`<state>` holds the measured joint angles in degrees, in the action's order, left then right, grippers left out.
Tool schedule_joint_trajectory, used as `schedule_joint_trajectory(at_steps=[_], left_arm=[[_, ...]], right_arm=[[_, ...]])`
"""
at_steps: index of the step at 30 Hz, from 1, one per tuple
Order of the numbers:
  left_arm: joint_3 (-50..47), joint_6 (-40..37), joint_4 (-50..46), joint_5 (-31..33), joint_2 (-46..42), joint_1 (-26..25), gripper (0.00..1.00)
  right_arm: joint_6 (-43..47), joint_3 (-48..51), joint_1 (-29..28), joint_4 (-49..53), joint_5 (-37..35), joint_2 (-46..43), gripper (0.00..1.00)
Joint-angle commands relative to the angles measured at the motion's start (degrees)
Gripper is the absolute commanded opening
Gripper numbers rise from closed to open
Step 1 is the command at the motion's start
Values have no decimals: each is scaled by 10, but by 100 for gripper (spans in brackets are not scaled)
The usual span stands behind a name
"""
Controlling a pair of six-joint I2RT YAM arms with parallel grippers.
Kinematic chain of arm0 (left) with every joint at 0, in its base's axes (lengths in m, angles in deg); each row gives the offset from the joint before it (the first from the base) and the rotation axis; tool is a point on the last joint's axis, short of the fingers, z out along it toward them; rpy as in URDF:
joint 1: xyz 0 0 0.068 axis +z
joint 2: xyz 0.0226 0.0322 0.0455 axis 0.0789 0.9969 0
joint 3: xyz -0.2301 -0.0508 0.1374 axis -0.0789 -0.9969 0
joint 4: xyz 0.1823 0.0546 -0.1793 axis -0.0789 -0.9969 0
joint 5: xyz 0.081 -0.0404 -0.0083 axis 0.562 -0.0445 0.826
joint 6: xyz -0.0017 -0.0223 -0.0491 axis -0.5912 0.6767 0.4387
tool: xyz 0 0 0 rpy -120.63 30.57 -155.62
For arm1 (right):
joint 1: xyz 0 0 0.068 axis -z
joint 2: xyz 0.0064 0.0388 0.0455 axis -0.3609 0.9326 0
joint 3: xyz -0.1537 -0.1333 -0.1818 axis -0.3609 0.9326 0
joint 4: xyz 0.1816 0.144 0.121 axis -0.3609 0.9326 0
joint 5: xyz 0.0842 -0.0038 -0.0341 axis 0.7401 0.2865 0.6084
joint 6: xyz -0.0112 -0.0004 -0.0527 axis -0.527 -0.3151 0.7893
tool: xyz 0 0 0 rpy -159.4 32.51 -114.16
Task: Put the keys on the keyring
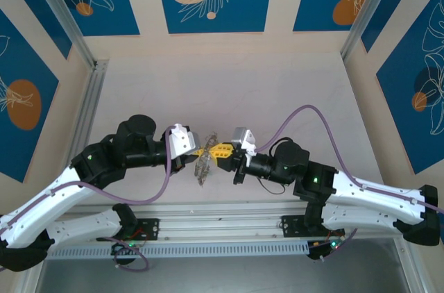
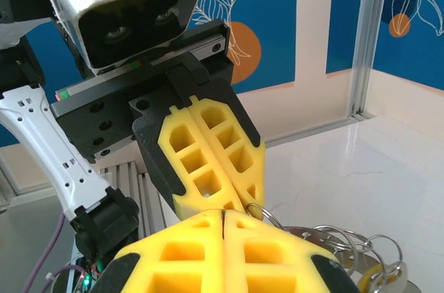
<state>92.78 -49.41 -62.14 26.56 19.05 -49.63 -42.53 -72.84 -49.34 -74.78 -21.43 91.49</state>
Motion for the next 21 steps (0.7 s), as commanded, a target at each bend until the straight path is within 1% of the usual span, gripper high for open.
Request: schedule_joint_trajectory(at_steps=[1, 4, 11, 21], left_arm=[[3, -9, 28, -2, -6, -5, 0], [3, -8, 27, -4, -2, -5, 0], [3, -7, 24, -8, -2, -5, 0], [1, -8, 23, -8, -1, -5, 0]], right_arm=[[10, -19, -4, 18, -36, -4, 0], [10, -19, -2, 10, -33, 7, 0], [-4, -14, 21, -28, -5, 27, 0], [-14, -14, 31, -57, 4, 42, 0]])
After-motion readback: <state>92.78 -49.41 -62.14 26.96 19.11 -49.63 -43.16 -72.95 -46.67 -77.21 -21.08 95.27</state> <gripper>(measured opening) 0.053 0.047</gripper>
